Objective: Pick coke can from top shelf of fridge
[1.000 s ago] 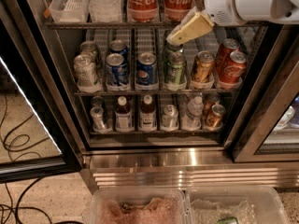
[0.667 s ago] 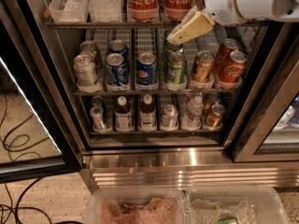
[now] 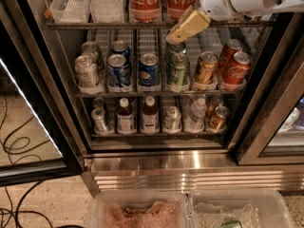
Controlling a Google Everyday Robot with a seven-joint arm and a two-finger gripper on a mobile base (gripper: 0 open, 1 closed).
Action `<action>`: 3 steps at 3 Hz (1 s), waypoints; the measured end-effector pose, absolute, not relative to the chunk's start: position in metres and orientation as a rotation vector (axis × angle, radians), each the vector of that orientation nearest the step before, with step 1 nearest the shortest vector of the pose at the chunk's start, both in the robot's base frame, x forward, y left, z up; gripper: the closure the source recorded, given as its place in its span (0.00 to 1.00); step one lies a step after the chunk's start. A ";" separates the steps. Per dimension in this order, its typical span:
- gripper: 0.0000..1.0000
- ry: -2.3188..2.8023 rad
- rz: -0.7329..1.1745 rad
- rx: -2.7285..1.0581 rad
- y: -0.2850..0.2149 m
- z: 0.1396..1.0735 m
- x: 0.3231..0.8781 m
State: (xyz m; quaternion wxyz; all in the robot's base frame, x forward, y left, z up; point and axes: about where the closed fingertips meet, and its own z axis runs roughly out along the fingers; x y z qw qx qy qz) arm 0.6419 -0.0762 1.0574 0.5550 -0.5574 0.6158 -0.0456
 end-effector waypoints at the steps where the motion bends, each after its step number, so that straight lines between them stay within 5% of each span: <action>1: 0.00 1.455 -0.108 -1.317 -0.076 1.057 0.642; 3: 0.00 1.432 -0.143 -1.195 -0.075 1.079 0.647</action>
Offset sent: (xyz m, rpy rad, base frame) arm 0.0033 -0.0025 0.0183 0.1188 -0.0547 -0.0836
